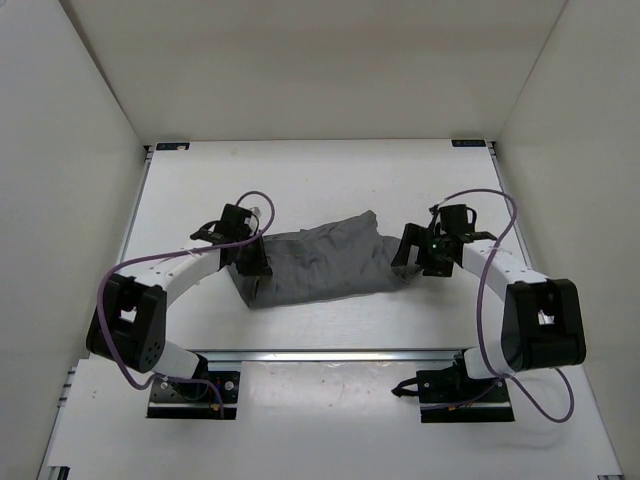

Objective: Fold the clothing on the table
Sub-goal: Fold the skirt

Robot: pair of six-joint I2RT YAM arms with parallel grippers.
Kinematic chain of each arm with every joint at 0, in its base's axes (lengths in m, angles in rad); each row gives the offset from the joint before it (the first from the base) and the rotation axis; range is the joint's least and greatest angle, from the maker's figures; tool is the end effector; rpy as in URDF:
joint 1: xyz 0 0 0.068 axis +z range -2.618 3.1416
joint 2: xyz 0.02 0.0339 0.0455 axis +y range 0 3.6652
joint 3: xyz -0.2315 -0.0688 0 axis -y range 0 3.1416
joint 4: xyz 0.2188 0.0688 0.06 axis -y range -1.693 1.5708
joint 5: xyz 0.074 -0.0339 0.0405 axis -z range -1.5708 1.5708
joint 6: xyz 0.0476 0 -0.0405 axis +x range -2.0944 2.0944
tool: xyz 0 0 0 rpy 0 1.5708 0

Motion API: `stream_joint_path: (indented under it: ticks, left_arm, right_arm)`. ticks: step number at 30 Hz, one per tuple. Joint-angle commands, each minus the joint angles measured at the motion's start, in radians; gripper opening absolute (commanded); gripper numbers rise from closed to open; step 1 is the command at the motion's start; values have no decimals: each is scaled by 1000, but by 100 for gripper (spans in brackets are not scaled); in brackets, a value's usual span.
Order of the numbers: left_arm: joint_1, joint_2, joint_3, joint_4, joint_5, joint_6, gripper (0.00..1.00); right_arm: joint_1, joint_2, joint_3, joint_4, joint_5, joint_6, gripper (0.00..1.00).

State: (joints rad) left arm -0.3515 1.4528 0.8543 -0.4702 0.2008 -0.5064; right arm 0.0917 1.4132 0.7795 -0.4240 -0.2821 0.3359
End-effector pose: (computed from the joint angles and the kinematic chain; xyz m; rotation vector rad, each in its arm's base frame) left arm 0.2459 -0.1003 0.1639 -0.1402 2.7142 -0.5387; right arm 0.2520 0.0365 0.1566 0.2251 2.6456 0.5159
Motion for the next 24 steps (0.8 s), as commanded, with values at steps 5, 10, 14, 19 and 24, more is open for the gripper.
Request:
stream_joint_path:
  ticks: [5,10,14,19,24]
  left_arm:
    - [6,-3,-47,39,-35,-12,0]
    - [20,40,-46,41,-43,-3,0]
    - [35,24,-37,1,-69,9,0]
    - [43,-8,-69,18,-103,11,0]
    - [-1,89,-69,48,-64,9,0]
  right_arm:
    - [62,81,23,134,-29,-41,99]
    - [138,154,79,76,66,-72,97]
    - [132,201,93,79,55,-60,46]
    - [118,217,109,79,70,-58,0]
    - [94,179,191,35,69,-100,0]
